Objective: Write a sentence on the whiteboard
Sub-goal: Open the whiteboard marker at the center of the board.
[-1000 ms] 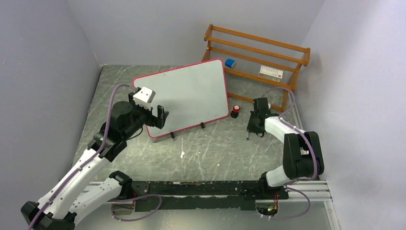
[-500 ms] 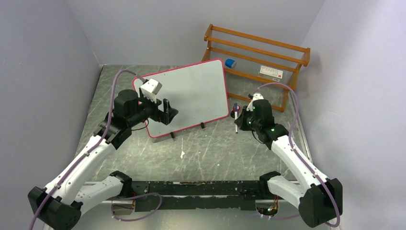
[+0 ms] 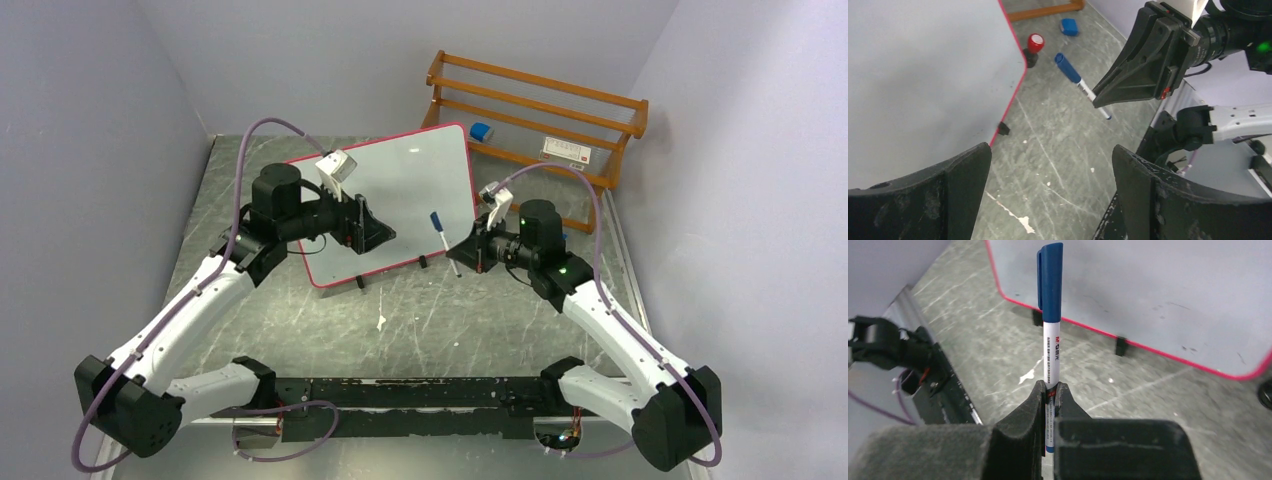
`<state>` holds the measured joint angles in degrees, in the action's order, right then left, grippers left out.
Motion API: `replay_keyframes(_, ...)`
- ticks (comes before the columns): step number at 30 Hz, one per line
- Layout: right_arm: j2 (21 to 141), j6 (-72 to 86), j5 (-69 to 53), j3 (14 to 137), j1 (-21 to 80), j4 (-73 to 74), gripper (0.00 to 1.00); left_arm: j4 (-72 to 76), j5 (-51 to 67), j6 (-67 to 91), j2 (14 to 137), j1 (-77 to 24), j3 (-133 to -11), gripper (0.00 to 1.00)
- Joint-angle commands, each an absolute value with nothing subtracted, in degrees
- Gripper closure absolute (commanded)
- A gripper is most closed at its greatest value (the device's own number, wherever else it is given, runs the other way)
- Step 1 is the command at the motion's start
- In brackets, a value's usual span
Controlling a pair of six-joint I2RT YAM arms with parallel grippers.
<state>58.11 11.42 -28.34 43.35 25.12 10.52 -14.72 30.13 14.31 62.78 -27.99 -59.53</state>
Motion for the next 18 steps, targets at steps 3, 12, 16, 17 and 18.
replay_keyframes(3, 60.02, 8.65, -38.33, 45.99, 28.2, 3.96, 1.0, -11.15, 39.32, 19.25, 66.08, -27.83, -61.74, 0.09)
replay_keyframes(12, 61.21, 5.63, -37.62, 47.75, 32.15, 2.53, 1.0, -5.46, 40.73, 27.4, 70.01, -29.23, -60.29, 0.16)
replay_keyframes(16, 61.84, 4.41, -36.63, 48.57, 33.62, 2.79, 1.0, -3.13, 40.87, 31.02, 71.15, -29.82, -59.85, 0.22)
replay_keyframes(17, 62.06, 4.24, -36.68, 48.67, 33.85, 2.66, 1.0, -2.09, 41.45, 31.76, 71.44, -30.14, -59.63, 0.23)
replay_keyframes(18, 62.27, 3.96, -36.75, 48.73, 34.14, 2.6, 1.0, -1.53, 41.57, 32.08, 71.79, -30.45, -59.54, 0.25)
